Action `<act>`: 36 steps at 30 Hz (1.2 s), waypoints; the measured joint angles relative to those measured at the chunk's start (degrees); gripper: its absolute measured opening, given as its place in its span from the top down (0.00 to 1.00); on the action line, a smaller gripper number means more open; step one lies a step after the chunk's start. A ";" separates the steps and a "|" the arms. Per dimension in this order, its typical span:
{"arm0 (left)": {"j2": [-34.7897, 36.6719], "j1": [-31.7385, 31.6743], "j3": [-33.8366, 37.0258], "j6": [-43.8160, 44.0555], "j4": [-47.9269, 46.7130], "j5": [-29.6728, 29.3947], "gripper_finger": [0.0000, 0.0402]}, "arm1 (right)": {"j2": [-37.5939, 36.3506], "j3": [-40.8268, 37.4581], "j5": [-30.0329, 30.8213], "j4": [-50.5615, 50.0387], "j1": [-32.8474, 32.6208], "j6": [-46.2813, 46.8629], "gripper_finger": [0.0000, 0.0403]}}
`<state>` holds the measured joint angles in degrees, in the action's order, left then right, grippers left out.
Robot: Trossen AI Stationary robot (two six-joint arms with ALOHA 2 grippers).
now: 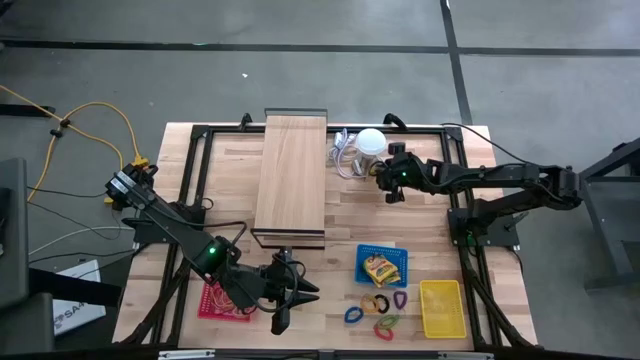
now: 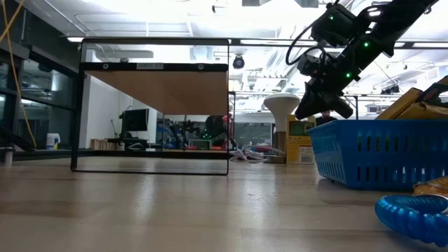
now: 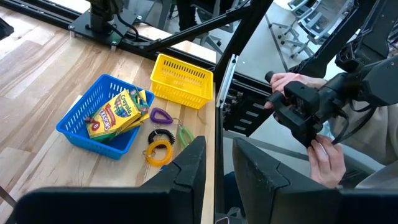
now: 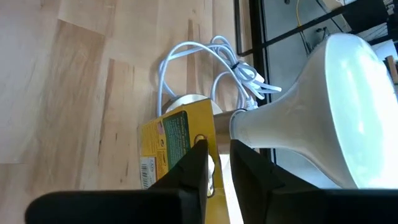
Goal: Pick & Place Office Desk Supplies
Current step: Put the yellow crayon box into the blue bin
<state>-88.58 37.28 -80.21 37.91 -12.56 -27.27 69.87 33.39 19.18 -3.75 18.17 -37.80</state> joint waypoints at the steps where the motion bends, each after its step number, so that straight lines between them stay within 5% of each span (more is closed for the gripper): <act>1: -0.02 0.00 0.00 0.00 0.00 0.00 0.81 | 0.00 0.00 0.27 -0.02 0.00 0.00 0.86; 27: -0.02 0.00 0.00 0.00 0.00 0.00 0.81 | 0.00 0.00 -0.61 -2.03 1.42 0.00 0.86; 36: 0.00 0.00 -0.02 0.00 0.00 0.00 0.81 | 0.00 0.00 -0.70 -2.29 1.40 0.00 0.98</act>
<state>-88.58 37.28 -80.23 37.91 -12.56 -27.27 69.87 33.39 18.48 -6.04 19.57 -37.80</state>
